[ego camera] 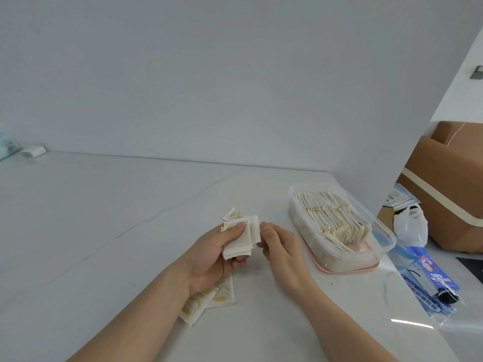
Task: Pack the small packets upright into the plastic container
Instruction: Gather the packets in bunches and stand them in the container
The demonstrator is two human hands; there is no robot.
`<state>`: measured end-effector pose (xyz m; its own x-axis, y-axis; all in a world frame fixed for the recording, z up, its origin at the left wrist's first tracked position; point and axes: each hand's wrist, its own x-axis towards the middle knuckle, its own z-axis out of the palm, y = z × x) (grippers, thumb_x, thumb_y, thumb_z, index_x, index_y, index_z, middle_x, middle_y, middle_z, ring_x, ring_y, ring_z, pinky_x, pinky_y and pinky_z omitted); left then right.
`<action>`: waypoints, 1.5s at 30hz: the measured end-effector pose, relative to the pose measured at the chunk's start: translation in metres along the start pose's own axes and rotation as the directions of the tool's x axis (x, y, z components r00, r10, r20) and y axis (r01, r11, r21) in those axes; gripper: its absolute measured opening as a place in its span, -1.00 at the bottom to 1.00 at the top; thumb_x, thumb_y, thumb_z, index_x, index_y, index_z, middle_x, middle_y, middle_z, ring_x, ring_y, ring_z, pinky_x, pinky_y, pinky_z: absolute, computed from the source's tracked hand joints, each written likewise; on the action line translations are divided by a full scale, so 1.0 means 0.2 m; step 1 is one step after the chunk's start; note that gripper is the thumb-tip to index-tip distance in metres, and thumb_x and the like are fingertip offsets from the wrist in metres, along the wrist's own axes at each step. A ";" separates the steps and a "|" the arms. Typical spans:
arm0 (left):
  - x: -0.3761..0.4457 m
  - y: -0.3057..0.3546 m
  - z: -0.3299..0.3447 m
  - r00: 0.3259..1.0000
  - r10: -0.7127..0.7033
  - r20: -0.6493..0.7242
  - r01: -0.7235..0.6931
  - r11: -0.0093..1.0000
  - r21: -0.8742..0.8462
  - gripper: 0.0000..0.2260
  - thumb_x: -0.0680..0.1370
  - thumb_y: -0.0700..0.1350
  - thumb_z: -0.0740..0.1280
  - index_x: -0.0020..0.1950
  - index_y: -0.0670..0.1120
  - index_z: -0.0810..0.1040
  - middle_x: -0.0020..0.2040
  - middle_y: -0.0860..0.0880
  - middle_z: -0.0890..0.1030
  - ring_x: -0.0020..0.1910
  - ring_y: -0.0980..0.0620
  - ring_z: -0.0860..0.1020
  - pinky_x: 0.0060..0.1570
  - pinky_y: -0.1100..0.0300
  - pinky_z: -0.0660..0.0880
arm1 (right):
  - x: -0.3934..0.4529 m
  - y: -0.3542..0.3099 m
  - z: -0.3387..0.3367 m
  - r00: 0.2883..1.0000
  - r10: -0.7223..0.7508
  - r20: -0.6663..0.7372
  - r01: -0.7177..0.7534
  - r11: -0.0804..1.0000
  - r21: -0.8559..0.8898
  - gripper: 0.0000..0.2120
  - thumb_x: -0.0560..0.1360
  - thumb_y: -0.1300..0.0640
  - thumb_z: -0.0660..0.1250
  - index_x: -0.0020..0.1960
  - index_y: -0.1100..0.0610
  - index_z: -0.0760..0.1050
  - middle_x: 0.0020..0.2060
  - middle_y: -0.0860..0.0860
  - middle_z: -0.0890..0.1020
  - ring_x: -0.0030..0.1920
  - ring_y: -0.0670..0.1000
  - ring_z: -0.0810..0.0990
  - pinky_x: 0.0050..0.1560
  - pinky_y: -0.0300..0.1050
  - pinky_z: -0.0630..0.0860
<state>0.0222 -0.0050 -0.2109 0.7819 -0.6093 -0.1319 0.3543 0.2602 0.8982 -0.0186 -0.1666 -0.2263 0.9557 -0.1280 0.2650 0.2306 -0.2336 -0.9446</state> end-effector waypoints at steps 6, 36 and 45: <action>0.00 0.01 -0.01 1.000 -0.006 0.002 0.007 1.000 -0.014 -0.77 0.64 -0.06 0.30 0.22 -0.17 0.52 -0.14 -0.11 0.58 -0.32 0.02 0.43 -0.34 0.18 0.37 | -0.01 -0.01 0.01 0.999 -0.001 -0.047 -0.004 0.994 -0.111 -0.63 0.66 0.12 0.26 -0.33 0.04 0.41 -0.43 -0.07 0.38 -0.39 -0.10 0.31 -0.33 -0.16 0.26; -0.01 0.04 -0.09 0.998 0.048 0.039 -0.046 0.996 -0.070 -0.70 0.63 -0.01 0.36 0.31 -0.12 0.58 0.00 -0.08 0.57 -0.20 0.02 0.52 -0.27 0.18 0.51 | 0.00 -0.03 -0.04 0.998 0.019 -0.060 -0.019 1.000 -0.010 -0.75 0.48 0.11 0.13 -0.32 0.14 0.14 -0.38 0.05 0.22 -0.35 0.02 0.21 -0.31 0.06 0.17; -0.02 0.05 -0.12 0.984 0.048 0.172 -0.045 0.999 -0.025 -0.60 0.65 0.01 0.26 0.45 -0.12 0.51 -0.02 -0.05 0.53 -0.25 0.04 0.47 -0.27 0.18 0.47 | 0.01 0.01 -0.04 1.000 -0.001 -0.029 0.001 1.000 0.005 -0.70 0.59 0.02 0.17 -0.22 0.19 0.29 -0.39 0.06 0.33 -0.37 0.05 0.30 -0.33 0.08 0.24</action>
<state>0.0337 0.0178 -0.2117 0.6983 -0.7157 -0.0146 0.3316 0.3054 0.8926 -0.0182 -0.1748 -0.2261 0.9498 -0.1563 0.2711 0.2322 -0.2287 -0.9454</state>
